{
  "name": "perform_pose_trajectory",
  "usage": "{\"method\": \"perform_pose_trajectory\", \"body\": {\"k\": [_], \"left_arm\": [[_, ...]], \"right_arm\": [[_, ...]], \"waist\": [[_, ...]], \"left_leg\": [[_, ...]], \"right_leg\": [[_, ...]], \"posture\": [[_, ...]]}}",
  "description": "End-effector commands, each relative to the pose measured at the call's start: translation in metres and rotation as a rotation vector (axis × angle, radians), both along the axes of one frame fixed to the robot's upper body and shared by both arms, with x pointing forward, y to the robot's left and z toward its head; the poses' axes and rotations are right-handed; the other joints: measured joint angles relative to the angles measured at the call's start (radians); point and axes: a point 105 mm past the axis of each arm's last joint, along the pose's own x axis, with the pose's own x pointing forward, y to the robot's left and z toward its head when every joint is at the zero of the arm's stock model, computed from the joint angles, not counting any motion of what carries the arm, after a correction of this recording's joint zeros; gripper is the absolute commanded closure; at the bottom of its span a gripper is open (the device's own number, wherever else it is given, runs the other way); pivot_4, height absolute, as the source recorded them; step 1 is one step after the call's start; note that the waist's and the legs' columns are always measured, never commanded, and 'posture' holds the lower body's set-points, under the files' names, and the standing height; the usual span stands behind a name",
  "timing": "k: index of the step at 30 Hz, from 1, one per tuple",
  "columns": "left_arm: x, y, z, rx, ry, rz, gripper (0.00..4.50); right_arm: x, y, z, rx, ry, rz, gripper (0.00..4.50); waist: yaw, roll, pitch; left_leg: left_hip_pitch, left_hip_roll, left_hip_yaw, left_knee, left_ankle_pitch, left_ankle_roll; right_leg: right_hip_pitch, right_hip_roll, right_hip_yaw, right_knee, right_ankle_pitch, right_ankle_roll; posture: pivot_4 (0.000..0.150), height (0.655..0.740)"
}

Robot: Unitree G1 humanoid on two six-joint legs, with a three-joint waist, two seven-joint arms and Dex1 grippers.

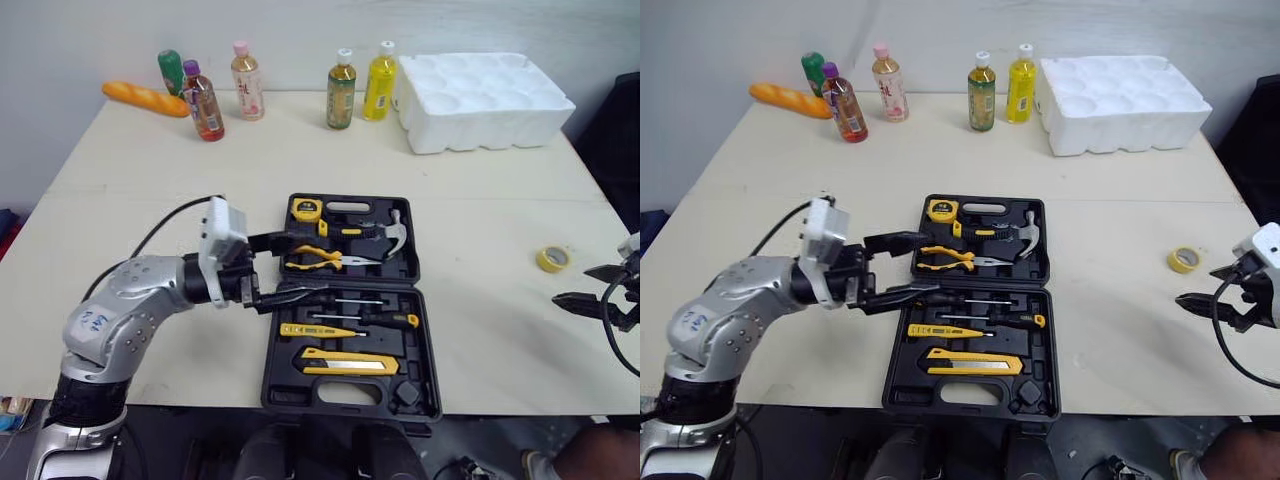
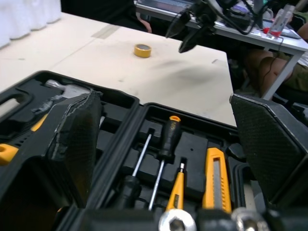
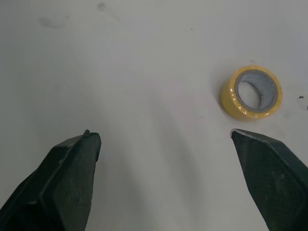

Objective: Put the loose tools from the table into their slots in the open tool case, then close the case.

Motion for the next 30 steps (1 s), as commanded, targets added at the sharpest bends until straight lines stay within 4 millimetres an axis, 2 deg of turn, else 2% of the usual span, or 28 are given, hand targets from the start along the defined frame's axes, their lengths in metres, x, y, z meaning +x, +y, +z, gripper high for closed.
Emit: {"method": "perform_pose_trajectory", "body": {"k": [1, 9, 30], "left_arm": [[-0.005, -0.006, 0.015, -0.02, -0.096, -0.023, 0.03], [-0.008, -0.01, 0.016, -0.036, -0.176, -0.003, 0.03], [-0.015, -0.008, 0.017, -0.027, -0.174, 0.011, 0.03]], "right_arm": [[0.011, -0.013, 0.004, -0.039, 0.002, -0.009, 0.0], [0.04, -0.017, -0.004, -0.052, 0.045, 0.0, 0.0], [0.064, -0.005, -0.016, -0.01, 0.079, -0.065, 0.0]], "waist": [[0.0, 0.0, 0.0], [-0.003, 0.0, 0.004], [-0.011, 0.001, 0.005]], "left_leg": [[0.0, 0.0, 0.0, 0.0, 0.0, 0.0], [0.0, 0.0, 0.001, 0.0, 0.001, -0.001], [-0.001, 0.0, -0.001, 0.001, 0.001, -0.001]], "right_leg": [[0.0, 0.0, 0.0, 0.0, 0.0, 0.0], [0.0, 0.0, 0.0, -0.001, 0.0, 0.0], [0.0, 0.0, -0.001, 0.0, 0.0, 0.0]], "posture": [[0.15, 0.74], [0.15, 0.74], [0.15, 0.74]]}}
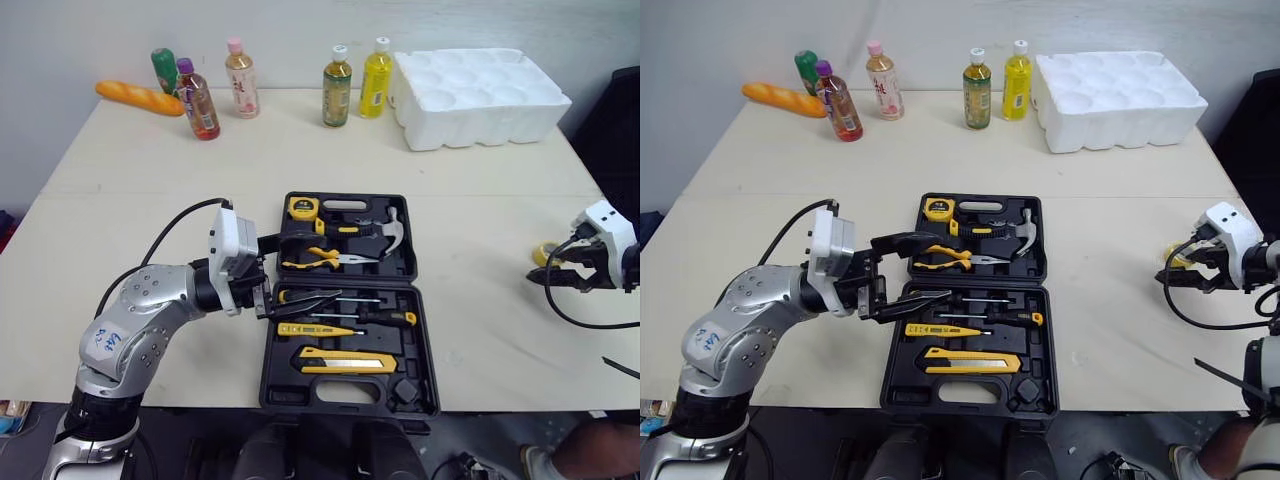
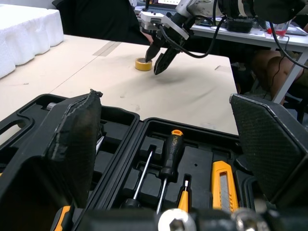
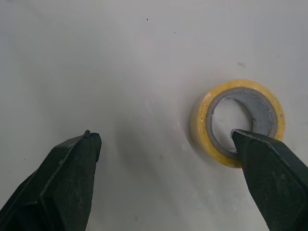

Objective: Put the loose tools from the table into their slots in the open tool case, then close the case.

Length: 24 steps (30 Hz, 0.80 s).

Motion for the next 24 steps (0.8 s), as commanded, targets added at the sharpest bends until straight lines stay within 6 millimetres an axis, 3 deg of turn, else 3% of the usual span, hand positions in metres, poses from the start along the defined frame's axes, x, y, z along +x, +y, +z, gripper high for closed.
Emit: {"method": "perform_pose_trajectory", "body": {"k": [1, 13, 16, 24], "left_arm": [[-0.007, 0.0, 0.012, -0.007, -0.06, -0.009, 0.03], [-0.008, 0.001, 0.013, 0.0, -0.06, -0.01, 0.03], [-0.012, 0.001, 0.012, 0.0, -0.043, -0.035, 0.0], [-0.022, 0.004, 0.009, 0.041, -0.05, -0.122, 0.0]], "right_arm": [[0.005, 0.0, 0.011, -0.006, -0.042, -0.006, 0.0], [0.01, 0.007, 0.006, 0.007, 0.008, -0.029, 0.0], [0.006, 0.008, 0.003, 0.032, 0.067, -0.05, 0.77], [0.01, 0.009, 0.009, 0.01, 0.02, -0.022, 4.42]], "waist": [[0.0, 0.0, 0.0], [-0.001, 0.0, 0.0], [0.0, 0.001, 0.0], [-0.001, 0.001, 0.0]], "left_leg": [[0.0, 0.0, 0.0, 0.0, 0.0, 0.0], [0.0, 0.0, 0.0, 0.0, 0.0, 0.0], [0.0, 0.0, 0.0, 0.0, 0.0, 0.0], [0.0, 0.0, 0.0, 0.0, 0.0, 0.0]], "right_leg": [[0.0, 0.0, 0.0, 0.0, 0.0, 0.0], [0.0, 0.0, 0.0, 0.0, 0.0, 0.0], [0.0, 0.0, 0.0, 0.0, 0.0, 0.0], [0.0, 0.0, 0.0, 0.0, 0.0, 0.0]], "posture": [[0.15, 0.74], [0.15, 0.74], [0.15, 0.74], [0.15, 0.74]]}}
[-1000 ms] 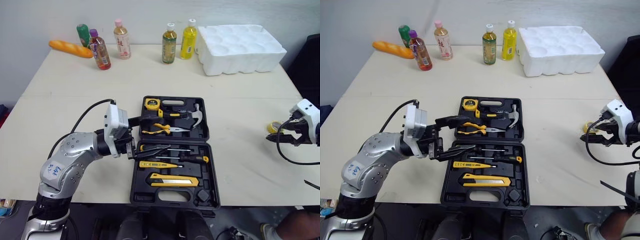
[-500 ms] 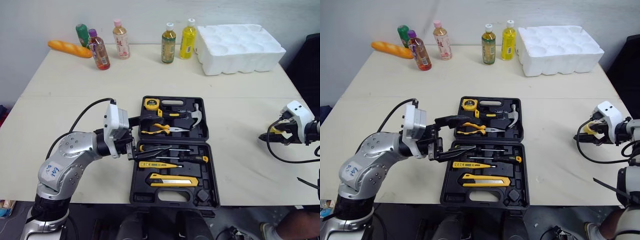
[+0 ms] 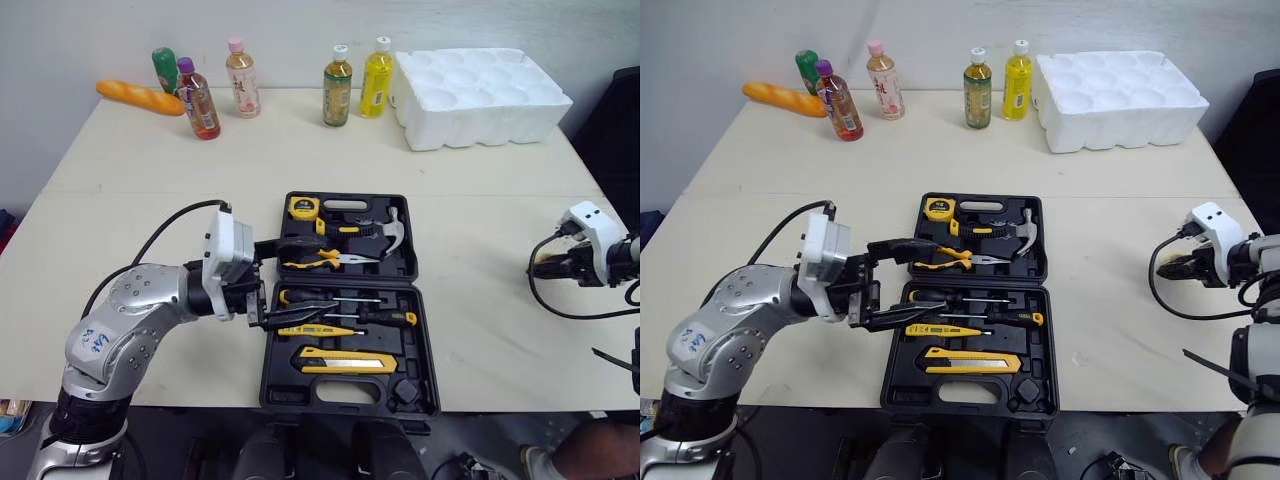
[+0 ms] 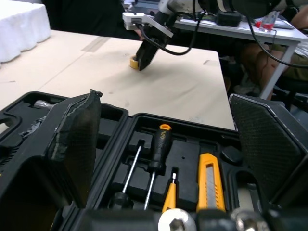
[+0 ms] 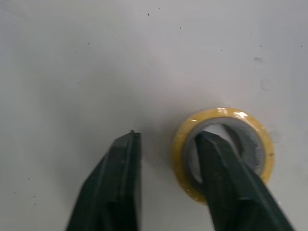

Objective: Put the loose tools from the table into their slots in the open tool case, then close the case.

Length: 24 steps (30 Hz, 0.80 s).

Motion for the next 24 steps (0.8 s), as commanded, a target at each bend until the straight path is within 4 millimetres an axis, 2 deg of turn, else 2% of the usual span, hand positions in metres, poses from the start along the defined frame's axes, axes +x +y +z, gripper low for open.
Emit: {"method": "perform_pose_trajectory", "body": {"k": [1, 7, 11, 14, 19, 22, 24], "left_arm": [[-0.013, 0.0, 0.009, -0.005, -0.055, -0.076, 0.0], [-0.014, 0.001, 0.008, -0.001, -0.044, -0.116, 0.0], [-0.012, 0.004, 0.008, 0.009, -0.063, -0.118, 0.0], [-0.013, 0.008, 0.004, 0.025, -0.083, -0.115, 0.0], [-0.014, 0.01, 0.002, 0.018, -0.12, -0.11, 0.0], [-0.017, 0.011, -0.004, 0.029, -0.099, -0.135, 0.0], [-0.017, 0.012, -0.007, 0.043, -0.092, -0.139, 0.0]], "right_arm": [[0.004, 0.001, 0.013, -0.006, -0.06, 0.028, 4.47], [0.002, 0.006, 0.022, -0.035, -0.067, 0.131, 4.47], [-0.003, 0.026, 0.038, -0.034, -0.054, 0.311, 4.47], [-0.02, 0.043, 0.048, -0.065, 0.003, 0.465, 4.47], [-0.049, 0.067, 0.049, -0.134, 0.001, 0.608, 4.47], [-0.081, 0.096, 0.038, -0.117, 0.029, 0.709, 4.47], [-0.096, 0.105, 0.025, -0.142, 0.049, 0.74, 4.47]], "waist": [[-0.001, 0.0, 0.0], [-0.001, 0.002, 0.001], [-0.001, 0.003, 0.002], [0.001, 0.003, 0.002], [0.01, 0.003, 0.003], [0.023, 0.003, 0.003], [0.028, 0.003, 0.003]], "left_leg": [[0.0, 0.0, 0.0, 0.0, 0.0, 0.0], [0.0, 0.0, 0.0, 0.0, 0.0, 0.0], [0.0, 0.0, 0.0, 0.0, 0.0, 0.0], [0.0, 0.0, 0.0, 0.0, 0.0, 0.0], [-0.001, 0.0, -0.001, 0.0, 0.0, 0.0], [-0.001, 0.0, -0.002, 0.0, 0.0, 0.0], [-0.001, 0.0, -0.003, -0.001, 0.0, -0.001]], "right_leg": [[0.0, 0.0, 0.0, 0.0, 0.0, 0.0], [-0.001, 0.001, 0.0, 0.0, 0.0, 0.0], [-0.001, 0.001, 0.0, 0.0, 0.0, 0.0], [-0.001, 0.0, 0.0, 0.0, 0.0, 0.0], [0.0, 0.0, -0.001, 0.0, 0.0, 0.0], [0.0, 0.0, -0.002, 0.0, 0.0, 0.0], [-0.001, 0.0, -0.002, -0.001, 0.0, 0.0]], "posture": [[0.15, 0.74], [0.15, 0.74], [0.15, 0.74], [0.15, 0.74], [0.15, 0.74], [0.15, 0.74], [0.15, 0.74]]}}
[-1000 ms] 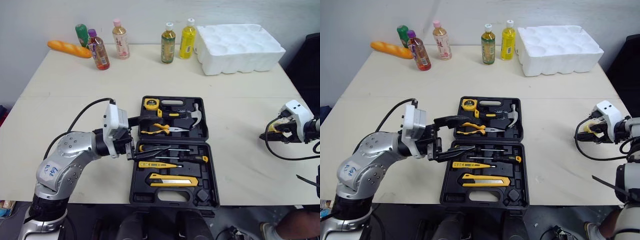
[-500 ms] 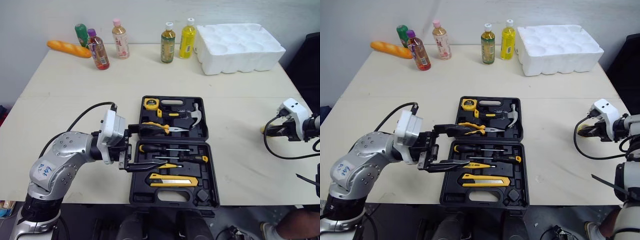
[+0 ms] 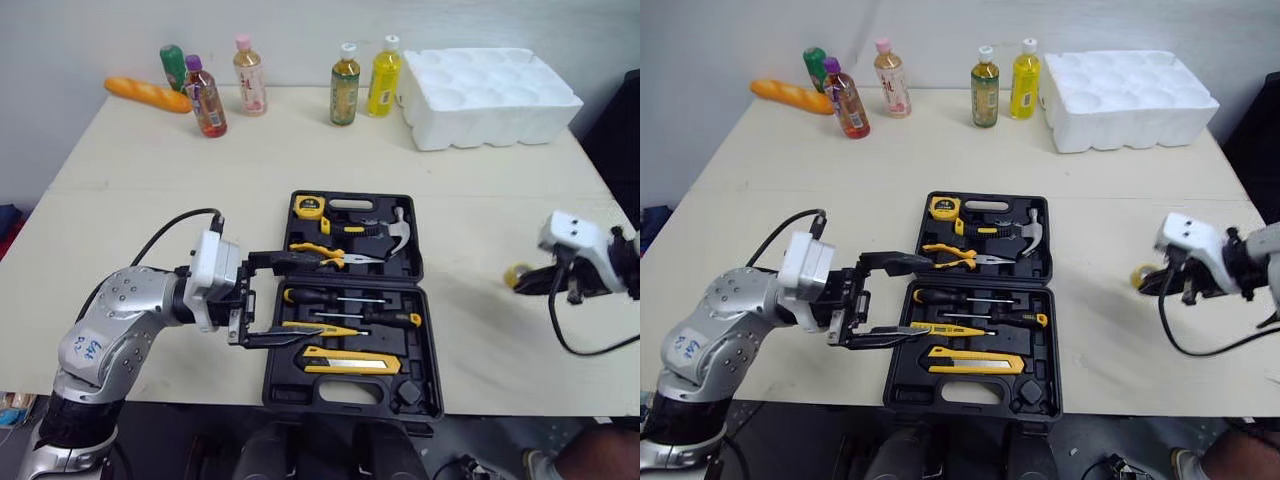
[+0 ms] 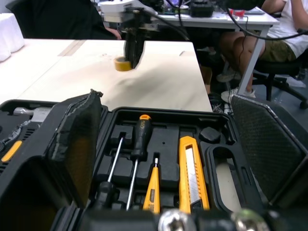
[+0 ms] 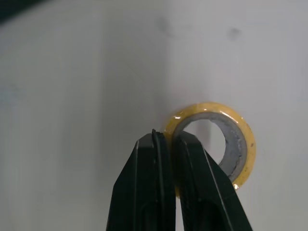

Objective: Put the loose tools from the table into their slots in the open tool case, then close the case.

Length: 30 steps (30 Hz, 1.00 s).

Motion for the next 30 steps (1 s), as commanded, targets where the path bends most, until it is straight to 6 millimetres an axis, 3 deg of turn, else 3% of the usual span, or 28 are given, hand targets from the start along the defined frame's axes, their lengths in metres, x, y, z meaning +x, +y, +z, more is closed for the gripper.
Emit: {"method": "perform_pose_trajectory", "body": {"k": [1, 5, 8, 18, 23, 30], "left_arm": [[-0.004, 0.002, 0.001, 0.016, -0.03, -0.015, 0.0], [-0.005, -0.002, -0.002, 0.016, -0.032, -0.019, 0.0], [-0.003, -0.001, 0.0, -0.006, -0.029, 0.005, 0.0], [0.002, 0.004, 0.001, 0.006, -0.046, 0.044, 0.0], [0.0, 0.004, -0.002, 0.017, -0.034, 0.033, 0.0], [0.0, 0.001, -0.005, 0.014, -0.031, 0.028, 0.0]], "right_arm": [[-0.025, 0.022, 0.002, -0.02, -0.014, 0.087, 4.47], [-0.032, 0.031, -0.018, -0.005, -0.036, -0.003, 4.47], [-0.035, 0.019, -0.029, -0.098, -0.057, -0.009, 4.47], [-0.033, 0.015, -0.04, -0.097, -0.049, -0.038, 4.47], [-0.034, 0.017, -0.021, -0.08, -0.048, -0.035, 2.17], [-0.052, 0.016, -0.005, -0.136, 0.056, 0.022, 2.17]], "waist": [[0.003, 0.0, 0.0], [0.001, -0.001, 0.001], [0.003, -0.002, 0.001], [0.001, -0.003, 0.002], [0.001, -0.004, 0.002], [0.001, -0.004, 0.003]], "left_leg": [[0.0, 0.0, 0.0, 0.0, 0.0, 0.0], [0.0, -0.001, 0.0, 0.001, 0.0, 0.0], [0.0, -0.001, -0.001, 0.0, 0.0, 0.0], [0.0, -0.001, 0.0, 0.0, 0.0, 0.001], [0.0, -0.001, -0.001, 0.0, 0.0, 0.001], [0.0, 0.0, -0.001, 0.0, 0.0, 0.001]], "right_leg": [[0.0, 0.0, 0.0, 0.0, 0.0, 0.0], [0.001, -0.001, 0.0, 0.0, 0.0, 0.0], [0.001, -0.001, 0.0, 0.0, 0.0, 0.0], [0.001, 0.0, 0.0, 0.0, 0.0, 0.0], [0.001, 0.0, 0.0, 0.0, 0.0, 0.0], [0.001, -0.001, -0.001, -0.001, 0.0, 0.0]], "posture": [[0.15, 0.74], [0.15, 0.74], [0.15, 0.74], [0.15, 0.74], [0.15, 0.74], [0.15, 0.74]]}}
